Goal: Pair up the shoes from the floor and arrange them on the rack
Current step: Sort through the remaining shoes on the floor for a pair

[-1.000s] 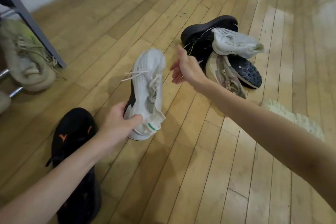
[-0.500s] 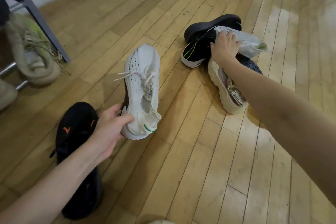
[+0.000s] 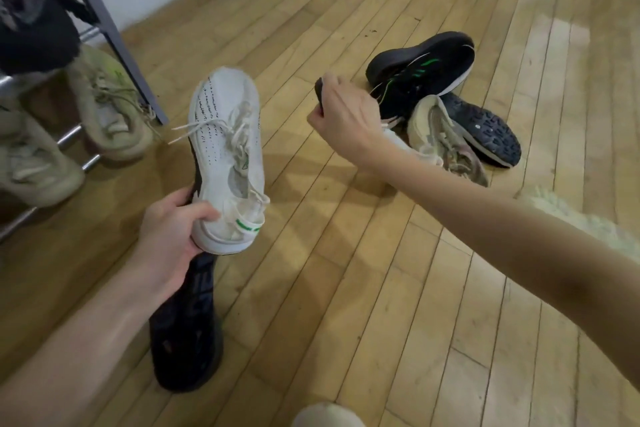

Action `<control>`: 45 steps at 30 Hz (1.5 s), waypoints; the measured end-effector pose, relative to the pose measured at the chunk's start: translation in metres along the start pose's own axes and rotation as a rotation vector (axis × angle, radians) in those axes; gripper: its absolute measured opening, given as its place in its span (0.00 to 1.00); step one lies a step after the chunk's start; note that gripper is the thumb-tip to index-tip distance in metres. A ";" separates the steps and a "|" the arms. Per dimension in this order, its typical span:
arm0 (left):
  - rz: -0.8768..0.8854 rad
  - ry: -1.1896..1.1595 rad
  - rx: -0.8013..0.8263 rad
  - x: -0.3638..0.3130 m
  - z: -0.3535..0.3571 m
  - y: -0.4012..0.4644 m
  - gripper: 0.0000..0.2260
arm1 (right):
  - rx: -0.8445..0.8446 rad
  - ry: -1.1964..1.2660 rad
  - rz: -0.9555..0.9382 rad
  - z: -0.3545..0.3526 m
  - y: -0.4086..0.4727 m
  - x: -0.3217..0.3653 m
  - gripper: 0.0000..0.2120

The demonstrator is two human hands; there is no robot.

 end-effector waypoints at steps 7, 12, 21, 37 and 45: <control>-0.020 -0.024 -0.135 0.009 -0.043 -0.029 0.19 | 0.357 0.281 -0.075 0.064 -0.014 0.049 0.22; -0.042 -0.036 -0.139 0.014 -0.050 -0.048 0.17 | 0.322 0.444 -0.195 0.081 -0.034 0.042 0.22; -0.059 -0.038 -0.122 0.007 -0.052 -0.066 0.27 | 0.486 0.030 0.360 0.079 -0.076 -0.029 0.54; -0.030 -0.041 -0.160 -0.012 -0.073 -0.117 0.34 | 0.244 0.227 0.342 0.061 -0.134 0.015 0.39; 0.108 -0.105 -0.133 -0.065 -0.101 -0.143 0.21 | -0.192 0.372 0.052 0.010 -0.128 0.077 0.30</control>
Point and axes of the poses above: each hand's wrist, its own y-axis towards the middle knuckle, its own z-axis out of the palm, x = y × z, the point moved 1 cm from there along y, towards the middle knuckle, and after that the axes turned 12 degrees about x, right-handed, at the moved point
